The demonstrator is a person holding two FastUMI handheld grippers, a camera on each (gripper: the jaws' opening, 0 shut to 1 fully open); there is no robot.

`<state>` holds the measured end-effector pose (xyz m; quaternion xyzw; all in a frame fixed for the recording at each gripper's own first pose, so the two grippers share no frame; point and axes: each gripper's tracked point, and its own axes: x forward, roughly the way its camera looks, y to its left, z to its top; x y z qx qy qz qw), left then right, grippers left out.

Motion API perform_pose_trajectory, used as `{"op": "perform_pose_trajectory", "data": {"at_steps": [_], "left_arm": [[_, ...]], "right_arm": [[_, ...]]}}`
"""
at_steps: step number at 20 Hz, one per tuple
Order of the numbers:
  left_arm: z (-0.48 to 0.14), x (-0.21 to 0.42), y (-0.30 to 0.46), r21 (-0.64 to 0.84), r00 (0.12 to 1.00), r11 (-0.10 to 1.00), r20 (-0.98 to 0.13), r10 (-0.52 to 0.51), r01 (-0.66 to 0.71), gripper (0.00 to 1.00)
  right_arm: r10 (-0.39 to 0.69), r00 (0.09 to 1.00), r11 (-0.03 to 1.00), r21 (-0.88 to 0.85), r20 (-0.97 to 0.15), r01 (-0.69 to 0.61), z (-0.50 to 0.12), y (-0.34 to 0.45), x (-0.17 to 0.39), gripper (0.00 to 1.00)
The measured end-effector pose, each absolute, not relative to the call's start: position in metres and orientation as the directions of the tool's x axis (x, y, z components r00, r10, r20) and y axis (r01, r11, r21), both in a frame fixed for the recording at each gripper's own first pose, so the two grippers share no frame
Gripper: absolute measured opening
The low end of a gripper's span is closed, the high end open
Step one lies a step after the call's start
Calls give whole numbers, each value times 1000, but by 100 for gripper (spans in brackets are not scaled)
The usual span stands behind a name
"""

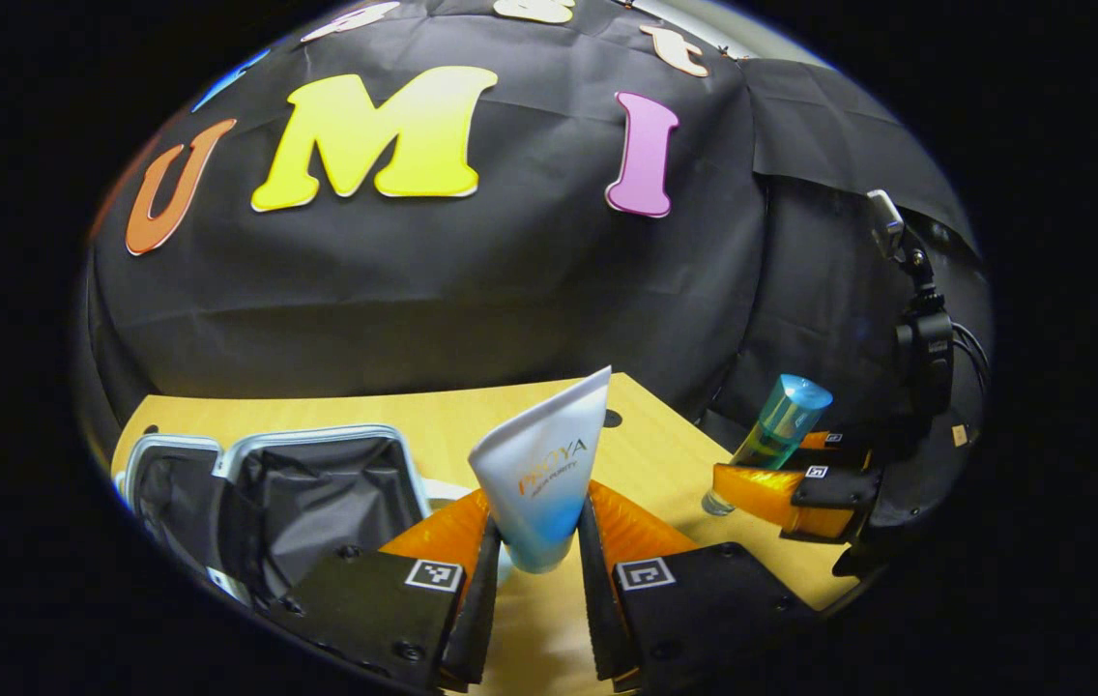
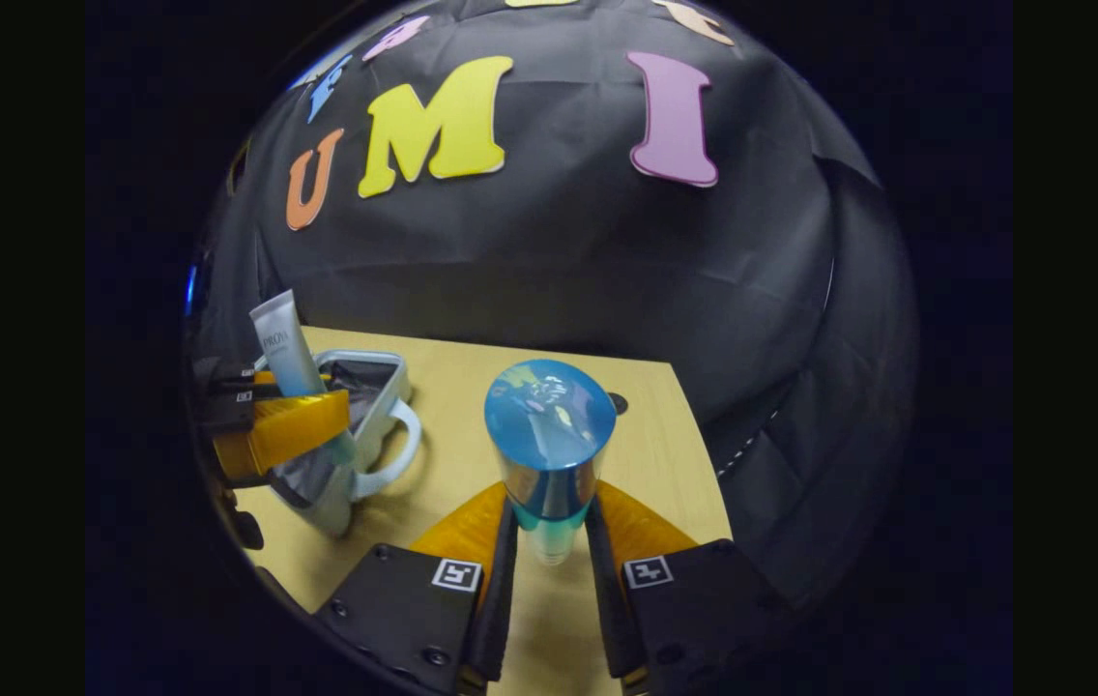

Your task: First open the suitcase, pack the skin care products into it, and then close the suitcase.

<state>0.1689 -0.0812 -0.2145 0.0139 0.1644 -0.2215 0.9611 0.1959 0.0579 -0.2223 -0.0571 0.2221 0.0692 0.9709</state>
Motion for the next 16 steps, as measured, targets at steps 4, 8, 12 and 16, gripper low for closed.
{"op": "perform_pose_trajectory", "data": {"at_steps": [4,8,12,16], "left_arm": [[-221,171,-12,-41,864,931,-359,-352,363,44],[-258,178,56,-32,853,965,-461,-245,260,43],[-305,174,87,-57,773,980,-607,-184,188,43],[-334,171,91,-78,690,980,-699,-186,186,43]], "right_arm": [[98,895,986,-81,-436,-147,-214,107,182,37],[94,893,984,-94,-440,-150,-212,146,169,37],[103,885,981,-102,-455,-166,-213,174,159,37],[125,870,973,-113,-478,-202,-217,201,152,37]]}}
